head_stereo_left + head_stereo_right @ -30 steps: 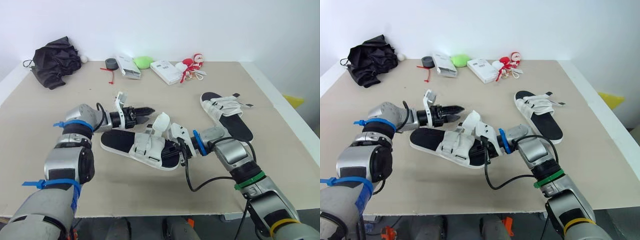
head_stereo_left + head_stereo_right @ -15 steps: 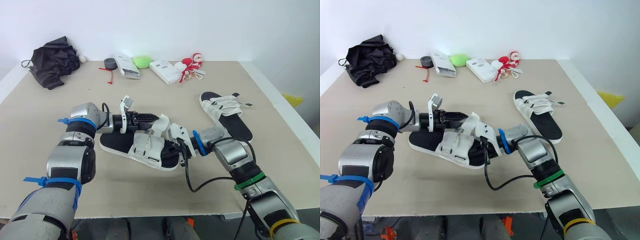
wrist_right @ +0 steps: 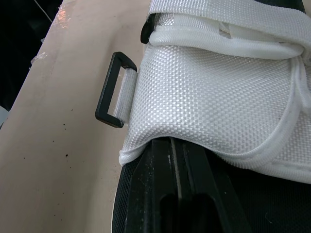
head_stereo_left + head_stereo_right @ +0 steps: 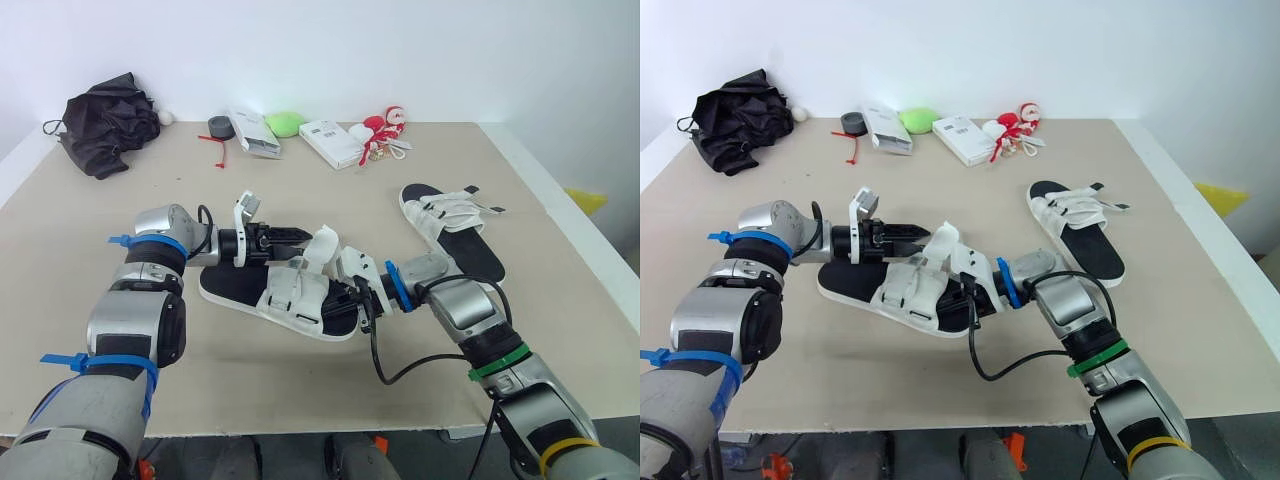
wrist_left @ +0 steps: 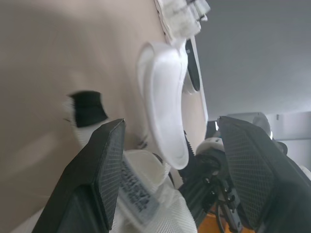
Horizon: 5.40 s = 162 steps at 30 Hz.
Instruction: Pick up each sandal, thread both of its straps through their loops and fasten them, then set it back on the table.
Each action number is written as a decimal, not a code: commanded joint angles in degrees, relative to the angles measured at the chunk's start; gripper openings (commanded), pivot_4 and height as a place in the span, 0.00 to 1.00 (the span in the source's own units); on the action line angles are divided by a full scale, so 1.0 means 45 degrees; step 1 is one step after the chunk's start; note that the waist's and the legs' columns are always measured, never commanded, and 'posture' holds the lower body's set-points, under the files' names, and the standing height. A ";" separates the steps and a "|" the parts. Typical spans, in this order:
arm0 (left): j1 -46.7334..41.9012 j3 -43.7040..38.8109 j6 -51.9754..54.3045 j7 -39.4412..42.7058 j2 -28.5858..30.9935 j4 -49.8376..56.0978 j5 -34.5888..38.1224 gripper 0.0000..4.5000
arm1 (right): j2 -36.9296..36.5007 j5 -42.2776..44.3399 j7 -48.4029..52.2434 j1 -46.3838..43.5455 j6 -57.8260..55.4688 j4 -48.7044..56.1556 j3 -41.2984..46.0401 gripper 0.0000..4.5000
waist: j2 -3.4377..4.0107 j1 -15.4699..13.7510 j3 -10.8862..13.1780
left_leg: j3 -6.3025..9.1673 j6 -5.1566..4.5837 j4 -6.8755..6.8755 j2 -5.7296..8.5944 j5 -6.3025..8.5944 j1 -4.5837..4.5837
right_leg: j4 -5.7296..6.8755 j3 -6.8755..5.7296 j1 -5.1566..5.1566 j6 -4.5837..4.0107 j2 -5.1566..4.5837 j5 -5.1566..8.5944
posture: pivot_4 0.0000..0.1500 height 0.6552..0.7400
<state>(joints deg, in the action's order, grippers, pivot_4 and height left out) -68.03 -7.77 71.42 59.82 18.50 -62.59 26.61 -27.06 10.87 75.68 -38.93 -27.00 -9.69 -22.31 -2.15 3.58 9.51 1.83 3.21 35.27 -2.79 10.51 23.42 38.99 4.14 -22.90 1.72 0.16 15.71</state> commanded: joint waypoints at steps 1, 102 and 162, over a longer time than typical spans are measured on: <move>-0.0209 0.0149 0.0367 0.0435 -0.0238 0.0314 0.0072 0.69 | -0.0157 -0.0581 -0.0332 0.0381 -0.0382 -0.0506 -0.0470 0.00 | 0.0000 0.0017 0.0000 | 0.0000 0.0000 0.0000 0.0000 0.0000 0.0000 | 0.0000 0.0000 0.0000 0.0000 0.0000 0.0000 | 1.00 1.00; 0.4093 0.6038 0.0675 0.4478 0.2662 1.1159 0.2126 0.97 | -0.0463 -0.0354 -0.0331 0.0864 -0.0884 0.0223 -0.0479 0.00 | 0.0003 0.0099 -0.0001 | 0.0005 -0.0043 0.0025 0.0014 0.0027 0.0002 | 0.0001 0.0014 0.0034 0.0017 -0.0016 0.0036 | 1.00 1.00; 1.0760 0.3568 -2.3643 0.3293 0.1463 1.3963 -0.3019 0.03 | -0.0388 -0.0523 0.0158 0.0777 -0.0335 -0.0243 -0.0910 0.00 | 0.0034 -0.0208 -0.0024 | -0.0012 -0.0060 0.0036 0.0023 0.0037 -0.0066 | -0.0017 0.0033 0.0122 0.0003 -0.0036 0.0050 | 1.00 1.00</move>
<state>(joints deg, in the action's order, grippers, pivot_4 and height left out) -18.61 8.57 -26.50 74.31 24.59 1.59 14.46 -28.66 11.20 75.83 -37.47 -27.65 -7.83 -22.23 -2.00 2.65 9.41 1.77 2.94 35.43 -2.69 10.68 23.12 38.91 4.29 -22.35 1.73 0.01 15.94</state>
